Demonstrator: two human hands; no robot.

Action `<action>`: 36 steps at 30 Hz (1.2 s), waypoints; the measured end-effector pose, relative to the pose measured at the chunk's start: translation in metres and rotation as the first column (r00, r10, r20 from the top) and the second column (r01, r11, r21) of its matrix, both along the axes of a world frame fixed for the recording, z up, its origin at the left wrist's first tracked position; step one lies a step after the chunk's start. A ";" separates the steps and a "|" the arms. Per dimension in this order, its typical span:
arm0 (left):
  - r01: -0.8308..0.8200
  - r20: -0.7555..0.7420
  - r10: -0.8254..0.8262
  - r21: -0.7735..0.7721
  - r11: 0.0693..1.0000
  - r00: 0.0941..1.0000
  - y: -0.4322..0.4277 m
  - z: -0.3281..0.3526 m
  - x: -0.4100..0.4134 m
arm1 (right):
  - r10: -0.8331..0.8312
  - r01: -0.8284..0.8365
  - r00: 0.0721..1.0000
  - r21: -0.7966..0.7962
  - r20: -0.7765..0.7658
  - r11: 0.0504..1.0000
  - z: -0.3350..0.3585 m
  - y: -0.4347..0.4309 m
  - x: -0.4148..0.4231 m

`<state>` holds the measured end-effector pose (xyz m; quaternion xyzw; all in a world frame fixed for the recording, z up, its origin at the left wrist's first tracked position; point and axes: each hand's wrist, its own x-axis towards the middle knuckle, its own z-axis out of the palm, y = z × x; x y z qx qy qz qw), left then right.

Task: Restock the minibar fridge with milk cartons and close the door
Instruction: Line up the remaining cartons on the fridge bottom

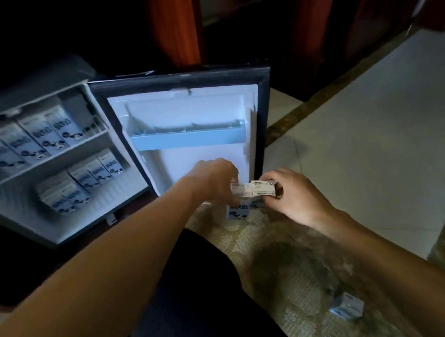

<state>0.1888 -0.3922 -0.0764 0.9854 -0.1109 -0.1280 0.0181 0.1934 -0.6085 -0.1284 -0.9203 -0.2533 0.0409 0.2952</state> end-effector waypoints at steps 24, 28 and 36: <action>-0.495 0.258 0.504 -0.102 0.863 0.825 0.278 -0.016 -0.107 | 0.516 -0.504 0.850 -0.118 0.106 0.855 0.027 0.317 0.020; -0.532 0.256 0.537 -0.093 0.842 0.804 0.308 -0.039 -0.097 | 0.537 -0.523 0.840 -0.145 0.077 0.840 0.005 0.355 0.036; -0.615 0.278 0.618 -0.110 0.781 0.735 0.370 -0.097 -0.063 | 0.530 -0.518 0.846 -0.142 0.061 0.843 -0.051 0.434 0.066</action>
